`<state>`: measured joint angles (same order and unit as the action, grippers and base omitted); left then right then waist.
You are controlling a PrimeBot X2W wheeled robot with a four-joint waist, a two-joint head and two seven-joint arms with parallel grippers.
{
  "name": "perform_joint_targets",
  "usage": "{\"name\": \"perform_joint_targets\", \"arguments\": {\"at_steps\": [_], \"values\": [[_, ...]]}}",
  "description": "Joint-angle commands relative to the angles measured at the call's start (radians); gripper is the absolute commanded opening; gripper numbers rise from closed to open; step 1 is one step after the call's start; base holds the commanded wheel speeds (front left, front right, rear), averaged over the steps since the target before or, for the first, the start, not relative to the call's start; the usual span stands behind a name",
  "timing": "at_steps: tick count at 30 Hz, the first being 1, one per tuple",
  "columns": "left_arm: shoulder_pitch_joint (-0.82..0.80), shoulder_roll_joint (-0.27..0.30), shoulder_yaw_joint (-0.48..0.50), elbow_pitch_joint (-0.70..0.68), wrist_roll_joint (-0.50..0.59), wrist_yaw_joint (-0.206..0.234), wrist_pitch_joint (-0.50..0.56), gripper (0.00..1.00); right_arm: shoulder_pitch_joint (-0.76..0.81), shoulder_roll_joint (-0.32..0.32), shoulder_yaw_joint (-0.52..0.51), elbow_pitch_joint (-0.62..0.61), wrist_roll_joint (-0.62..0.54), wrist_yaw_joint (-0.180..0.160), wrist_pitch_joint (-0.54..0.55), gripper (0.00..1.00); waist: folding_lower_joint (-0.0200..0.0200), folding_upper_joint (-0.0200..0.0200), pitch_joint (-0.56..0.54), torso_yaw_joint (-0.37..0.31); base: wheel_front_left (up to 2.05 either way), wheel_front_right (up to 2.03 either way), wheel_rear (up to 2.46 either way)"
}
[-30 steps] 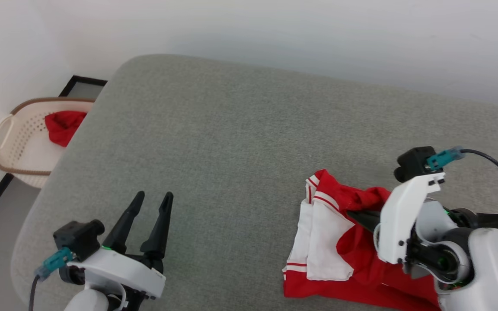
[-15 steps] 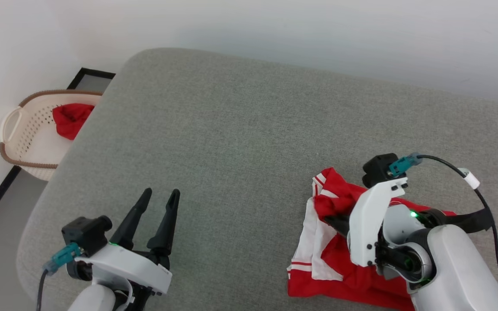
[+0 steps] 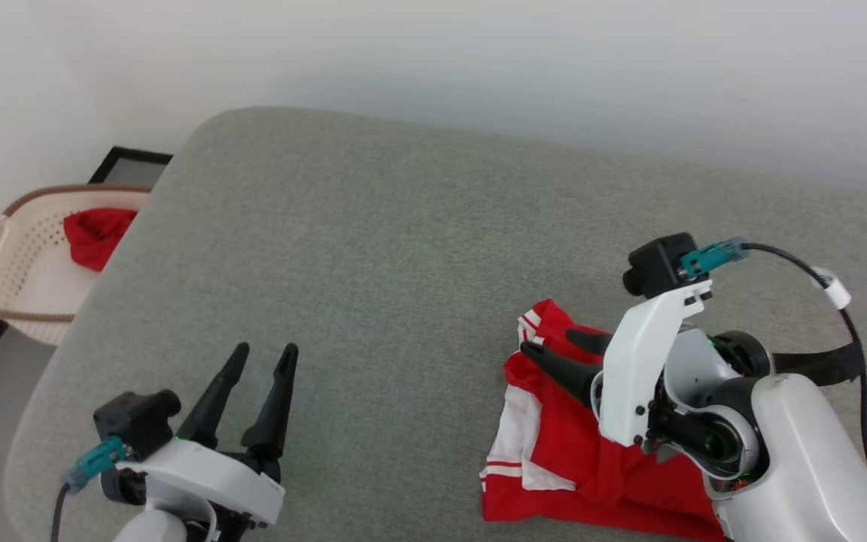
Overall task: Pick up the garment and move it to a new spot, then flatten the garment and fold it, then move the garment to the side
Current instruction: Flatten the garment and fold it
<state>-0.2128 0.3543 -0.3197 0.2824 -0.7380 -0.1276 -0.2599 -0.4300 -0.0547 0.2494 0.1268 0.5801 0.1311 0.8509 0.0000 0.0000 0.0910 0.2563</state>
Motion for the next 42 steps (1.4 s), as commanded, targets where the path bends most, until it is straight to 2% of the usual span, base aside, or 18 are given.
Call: {"name": "perform_joint_targets", "arguments": {"at_steps": [1,6,11,16,23,31,42], "values": [[0.014,0.006,0.004,-0.002,0.0,-0.003,-0.005,1.0,0.004,0.001,-0.005,-0.019,0.009,-0.001,-0.011,1.0,0.0,0.0,-0.017,-0.019,0.0,0.0,0.0],[0.037,0.019,0.019,-0.019,0.019,0.005,-0.005,1.0,0.022,-0.049,-0.015,-0.1,0.011,-0.001,-0.079,1.0,0.0,0.0,-0.034,-0.052,0.0,0.0,0.0],[0.063,0.022,0.051,-0.055,0.057,0.02,-0.006,1.0,0.066,-0.125,-0.049,-0.148,0.018,-0.001,-0.204,1.0,0.0,0.0,-0.044,-0.088,0.0,0.0,0.0],[0.092,0.015,0.09,-0.091,0.102,0.03,-0.005,1.0,0.116,-0.266,-0.008,-0.184,-0.01,0.0,-0.392,1.0,0.0,0.0,-0.053,-0.122,0.0,0.0,0.0],[0.146,0.009,0.163,-0.139,0.161,0.032,-0.005,1.0,0.205,-0.384,-0.007,-0.143,-0.028,-0.001,-0.675,1.0,0.0,0.0,-0.068,-0.173,0.0,0.0,0.0],[0.201,-0.017,0.228,-0.166,0.209,0.023,-0.005,1.0,0.307,-0.414,-0.047,-0.065,-0.058,-0.001,-0.886,1.0,0.0,0.0,-0.089,-0.217,0.0,0.0,0.0],[0.251,-0.063,0.314,-0.194,0.276,0.005,-0.005,1.0,0.433,-0.372,-0.144,-0.054,-0.09,-0.001,-0.981,1.0,0.0,0.0,-0.104,-0.241,0.0,0.0,0.0]]}}
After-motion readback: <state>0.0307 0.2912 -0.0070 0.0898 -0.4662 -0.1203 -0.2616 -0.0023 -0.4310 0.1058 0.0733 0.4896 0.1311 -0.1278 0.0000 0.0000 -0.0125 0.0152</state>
